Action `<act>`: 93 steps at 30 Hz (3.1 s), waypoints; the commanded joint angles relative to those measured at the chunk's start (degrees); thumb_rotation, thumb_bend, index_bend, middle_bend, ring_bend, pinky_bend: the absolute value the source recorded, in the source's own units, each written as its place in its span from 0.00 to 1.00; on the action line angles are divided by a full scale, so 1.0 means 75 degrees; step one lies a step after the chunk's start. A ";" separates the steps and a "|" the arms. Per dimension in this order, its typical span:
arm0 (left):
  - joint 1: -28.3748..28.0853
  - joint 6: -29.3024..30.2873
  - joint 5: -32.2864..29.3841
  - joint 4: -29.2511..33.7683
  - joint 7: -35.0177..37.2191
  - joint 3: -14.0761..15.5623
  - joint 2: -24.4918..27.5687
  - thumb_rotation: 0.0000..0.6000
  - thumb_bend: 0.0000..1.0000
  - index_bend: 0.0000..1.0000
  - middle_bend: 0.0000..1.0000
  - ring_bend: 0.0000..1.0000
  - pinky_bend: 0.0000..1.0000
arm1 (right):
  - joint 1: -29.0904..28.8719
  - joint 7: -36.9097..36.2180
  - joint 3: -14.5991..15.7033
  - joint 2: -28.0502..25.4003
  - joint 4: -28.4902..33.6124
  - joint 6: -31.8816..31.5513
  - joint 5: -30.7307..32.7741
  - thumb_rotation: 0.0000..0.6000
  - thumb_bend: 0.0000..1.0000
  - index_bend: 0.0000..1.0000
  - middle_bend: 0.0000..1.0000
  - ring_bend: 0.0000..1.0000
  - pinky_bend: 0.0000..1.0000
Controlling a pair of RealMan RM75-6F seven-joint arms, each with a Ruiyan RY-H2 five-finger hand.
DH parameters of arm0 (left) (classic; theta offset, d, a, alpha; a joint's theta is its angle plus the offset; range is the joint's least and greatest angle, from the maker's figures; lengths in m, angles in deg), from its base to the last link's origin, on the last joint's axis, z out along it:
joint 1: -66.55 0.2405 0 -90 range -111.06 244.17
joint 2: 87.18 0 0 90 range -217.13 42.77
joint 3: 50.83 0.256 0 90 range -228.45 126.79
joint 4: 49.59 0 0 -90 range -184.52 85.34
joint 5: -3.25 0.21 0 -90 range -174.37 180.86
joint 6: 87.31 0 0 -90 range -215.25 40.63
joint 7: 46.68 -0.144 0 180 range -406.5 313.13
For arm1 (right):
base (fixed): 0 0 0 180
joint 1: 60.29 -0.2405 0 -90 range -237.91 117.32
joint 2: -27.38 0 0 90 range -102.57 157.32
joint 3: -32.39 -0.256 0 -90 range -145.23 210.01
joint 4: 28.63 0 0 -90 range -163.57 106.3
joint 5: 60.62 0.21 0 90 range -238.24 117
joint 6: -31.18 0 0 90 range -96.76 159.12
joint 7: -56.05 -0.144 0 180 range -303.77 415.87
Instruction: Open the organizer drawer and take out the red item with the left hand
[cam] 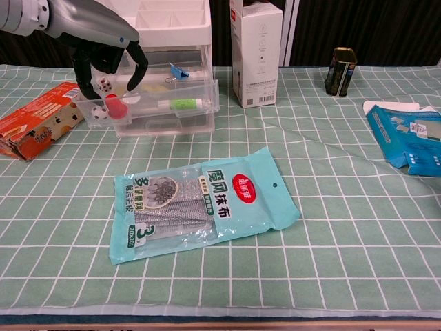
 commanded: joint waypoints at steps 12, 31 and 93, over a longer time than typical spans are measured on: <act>-0.0184 -0.0202 -0.0180 -0.0048 -0.0017 0.0124 -0.0052 1.00 0.15 0.47 1.00 1.00 1.00 | 0.0005 -0.0076 -0.0008 -0.0016 0.0026 0.0017 0.0018 1.00 0.01 0.00 0.00 0.00 0.22; -0.0378 -0.0191 -0.0332 0.0003 -0.0088 0.0270 -0.0053 1.00 0.22 0.47 1.00 1.00 1.00 | 0.0014 -0.0114 -0.0009 -0.0019 0.0038 0.0016 0.0017 1.00 0.01 0.00 0.00 0.00 0.22; 0.2130 0.2733 0.2114 0.3723 -0.0203 0.0844 0.1993 1.00 0.36 0.55 1.00 1.00 1.00 | 0.0057 -0.0159 0.0021 -0.0048 0.0078 -0.0045 -0.0071 1.00 0.01 0.00 0.00 0.00 0.21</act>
